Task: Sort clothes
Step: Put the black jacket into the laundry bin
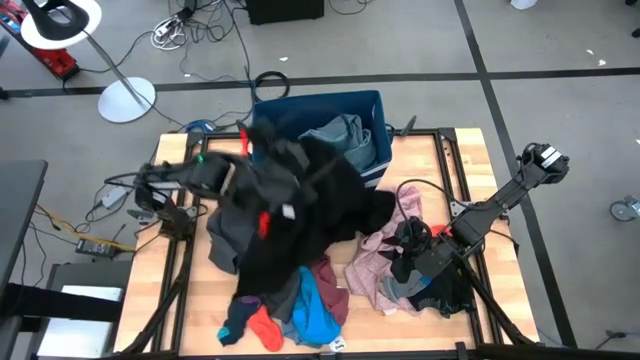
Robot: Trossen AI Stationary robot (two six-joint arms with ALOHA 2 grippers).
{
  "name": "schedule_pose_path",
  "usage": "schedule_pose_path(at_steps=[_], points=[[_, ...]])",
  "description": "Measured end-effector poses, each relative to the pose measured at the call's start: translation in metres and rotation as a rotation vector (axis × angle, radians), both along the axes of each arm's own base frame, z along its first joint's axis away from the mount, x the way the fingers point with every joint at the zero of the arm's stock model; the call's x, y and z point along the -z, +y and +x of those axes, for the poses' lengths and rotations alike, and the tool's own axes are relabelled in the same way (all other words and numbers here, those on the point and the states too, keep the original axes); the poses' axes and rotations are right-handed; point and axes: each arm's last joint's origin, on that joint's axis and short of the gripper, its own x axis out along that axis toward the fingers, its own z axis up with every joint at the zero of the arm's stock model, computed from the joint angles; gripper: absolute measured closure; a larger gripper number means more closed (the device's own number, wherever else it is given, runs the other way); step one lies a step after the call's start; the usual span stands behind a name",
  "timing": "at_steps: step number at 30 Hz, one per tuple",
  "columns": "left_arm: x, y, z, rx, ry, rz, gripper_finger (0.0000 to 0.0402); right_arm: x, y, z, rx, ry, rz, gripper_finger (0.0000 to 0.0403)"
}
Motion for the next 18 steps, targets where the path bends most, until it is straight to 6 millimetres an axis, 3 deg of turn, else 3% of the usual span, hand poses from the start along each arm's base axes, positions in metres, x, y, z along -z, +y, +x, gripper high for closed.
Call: schedule_pose_path(at_steps=[11,14,18], points=[[-0.081,0.066,-0.012,-0.221,-0.415,0.196,0.0401,0.017,-0.004,-0.004,0.018,0.016,-0.005,0.022],[-0.092,0.083,-0.012,-0.253,-0.485,0.25,0.0401,0.017,-0.005,-0.003,0.023,0.01,-0.001,0.022],[-0.091,0.102,-0.008,-0.231,-0.471,0.303,0.0401,0.016,-0.005,-0.002,0.024,0.004,0.004,0.022]])
